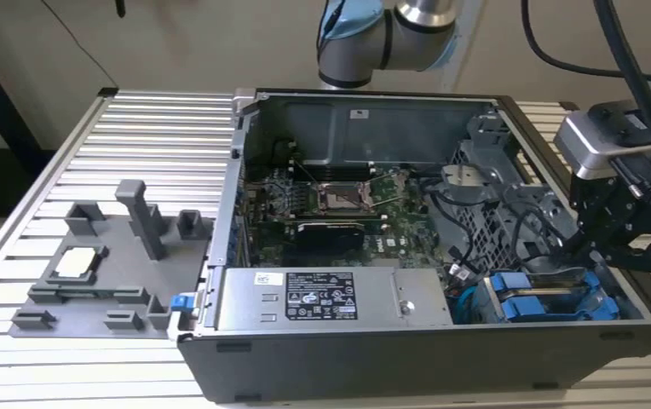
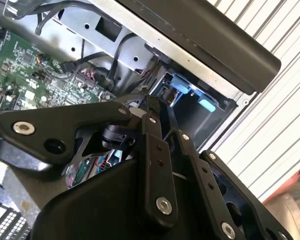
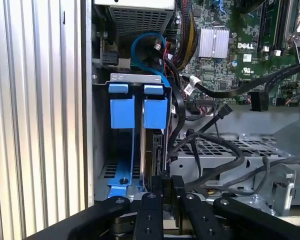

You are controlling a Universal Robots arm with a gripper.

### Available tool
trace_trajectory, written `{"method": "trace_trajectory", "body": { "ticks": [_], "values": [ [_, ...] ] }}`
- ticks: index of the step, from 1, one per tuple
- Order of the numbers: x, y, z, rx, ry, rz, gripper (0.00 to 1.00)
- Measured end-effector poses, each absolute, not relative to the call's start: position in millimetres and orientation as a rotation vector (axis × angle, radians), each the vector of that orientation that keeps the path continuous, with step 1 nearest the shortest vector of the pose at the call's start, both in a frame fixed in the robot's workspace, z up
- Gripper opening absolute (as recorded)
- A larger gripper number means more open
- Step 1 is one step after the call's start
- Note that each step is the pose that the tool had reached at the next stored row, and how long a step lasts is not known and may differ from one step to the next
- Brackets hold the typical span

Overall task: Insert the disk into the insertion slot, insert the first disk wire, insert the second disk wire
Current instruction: 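Insert the first disk wire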

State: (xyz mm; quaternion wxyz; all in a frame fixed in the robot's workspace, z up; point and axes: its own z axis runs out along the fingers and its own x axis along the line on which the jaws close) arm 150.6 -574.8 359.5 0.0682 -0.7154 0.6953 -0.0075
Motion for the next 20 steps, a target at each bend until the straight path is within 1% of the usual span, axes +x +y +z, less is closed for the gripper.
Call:
{"method": "trace_trajectory", "body": {
  "ticks": [8,20],
  "values": [
    [151.3,-574.5,353.2,-2.168,2.105,-0.036,0.20],
    [153.3,-574.5,342.4,-2.173,2.111,-0.028,0.20]
  ]
}}
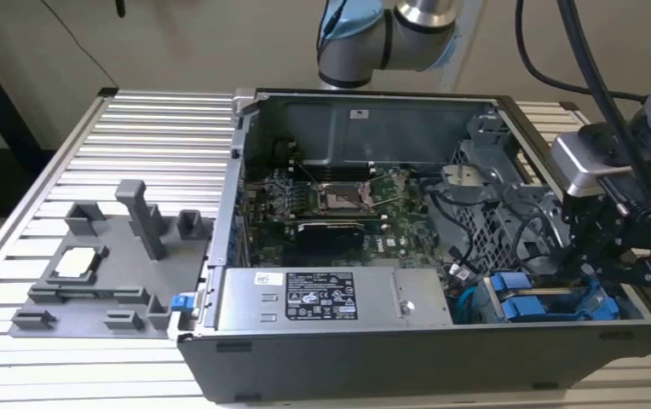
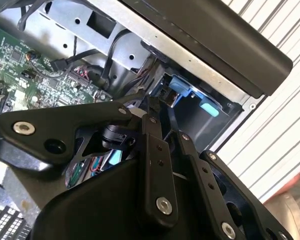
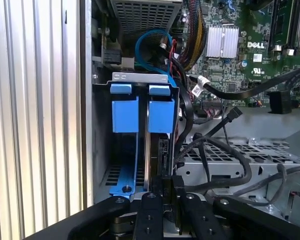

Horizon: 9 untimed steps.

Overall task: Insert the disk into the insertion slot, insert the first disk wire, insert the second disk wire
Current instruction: 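Insert the first disk wire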

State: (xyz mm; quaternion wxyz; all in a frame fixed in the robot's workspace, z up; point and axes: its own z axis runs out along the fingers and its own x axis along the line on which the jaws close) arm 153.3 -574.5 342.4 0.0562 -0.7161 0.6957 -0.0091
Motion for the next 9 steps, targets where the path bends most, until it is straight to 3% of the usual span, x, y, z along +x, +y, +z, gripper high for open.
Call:
{"method": "trace_trajectory", "body": {
  "ticks": [9],
  "values": [
    [153.7,-574.5,339.4,-2.172,2.110,-0.027,0.20]
  ]
}}
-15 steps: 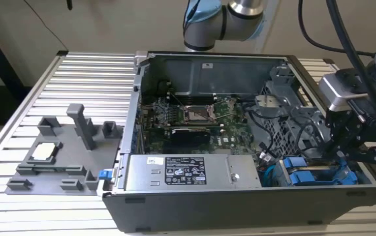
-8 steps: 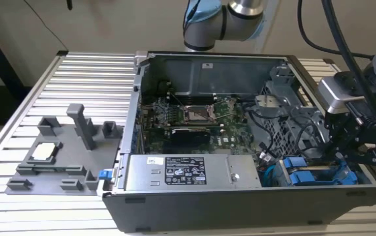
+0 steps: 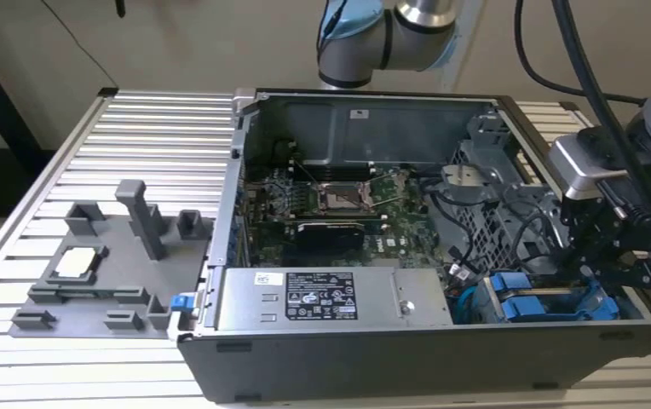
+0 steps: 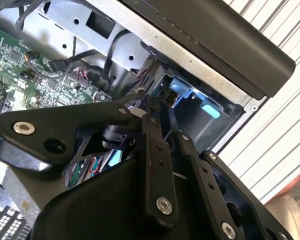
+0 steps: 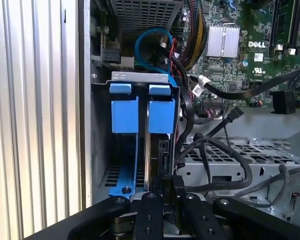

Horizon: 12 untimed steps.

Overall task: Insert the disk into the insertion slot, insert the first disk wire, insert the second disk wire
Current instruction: 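Insert the first disk wire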

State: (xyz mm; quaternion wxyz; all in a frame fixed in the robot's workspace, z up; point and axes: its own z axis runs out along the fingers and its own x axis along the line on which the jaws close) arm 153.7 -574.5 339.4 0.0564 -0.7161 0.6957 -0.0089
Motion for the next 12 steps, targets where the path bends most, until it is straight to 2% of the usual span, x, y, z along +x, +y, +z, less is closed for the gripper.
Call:
{"method": "trace_trajectory", "body": {
  "ticks": [12],
  "values": [
    [154.9,-574.6,332.4,-2.172,2.110,-0.027,0.20]
  ]
}}
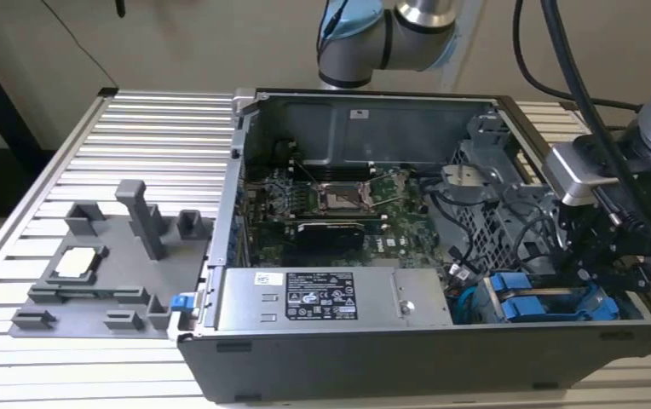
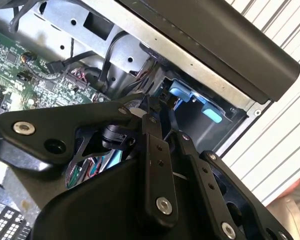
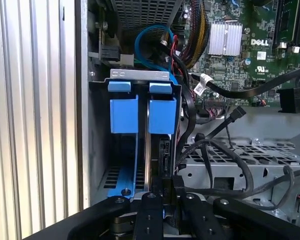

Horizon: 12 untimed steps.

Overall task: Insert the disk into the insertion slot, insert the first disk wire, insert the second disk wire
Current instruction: 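Insert the first disk wire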

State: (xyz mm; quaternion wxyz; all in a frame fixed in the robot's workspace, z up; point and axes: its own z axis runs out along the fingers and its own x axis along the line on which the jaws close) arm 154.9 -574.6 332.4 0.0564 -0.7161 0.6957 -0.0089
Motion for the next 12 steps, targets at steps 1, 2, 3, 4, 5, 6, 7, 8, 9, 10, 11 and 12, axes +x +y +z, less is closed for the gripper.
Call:
{"method": "trace_trajectory", "body": {
  "ticks": [1,2,3,4,5,6,7,8,9,10,11,12],
  "values": [
    [154.9,-574.5,332.4,-2.172,2.110,-0.027,0.20],
    [154.9,-574.6,332.4,-2.172,2.110,-0.027,0.20],
    [154.9,-574.6,332.0,-2.172,2.110,-0.026,0.20],
    [154.9,-574.6,332.0,-2.172,2.110,-0.026,0.21],
    [154.9,-574.6,332.1,-2.172,2.110,-0.027,0.27],
    [154.9,-574.6,332.2,-2.172,2.110,-0.027,0.27],
    [154.9,-574.5,333.2,-2.172,2.110,-0.027,0.27],
    [154.9,-574.5,335.3,-2.172,2.110,-0.026,0.27],
    [154.9,-574.6,337.9,-2.172,2.110,-0.026,0.27],
    [154.9,-574.5,341.5,-2.172,2.110,-0.027,0.27],
    [154.9,-574.5,344.9,-2.172,2.110,-0.027,0.27],
    [154.9,-574.6,348.6,-2.172,2.110,-0.027,0.27]
  ]
}}
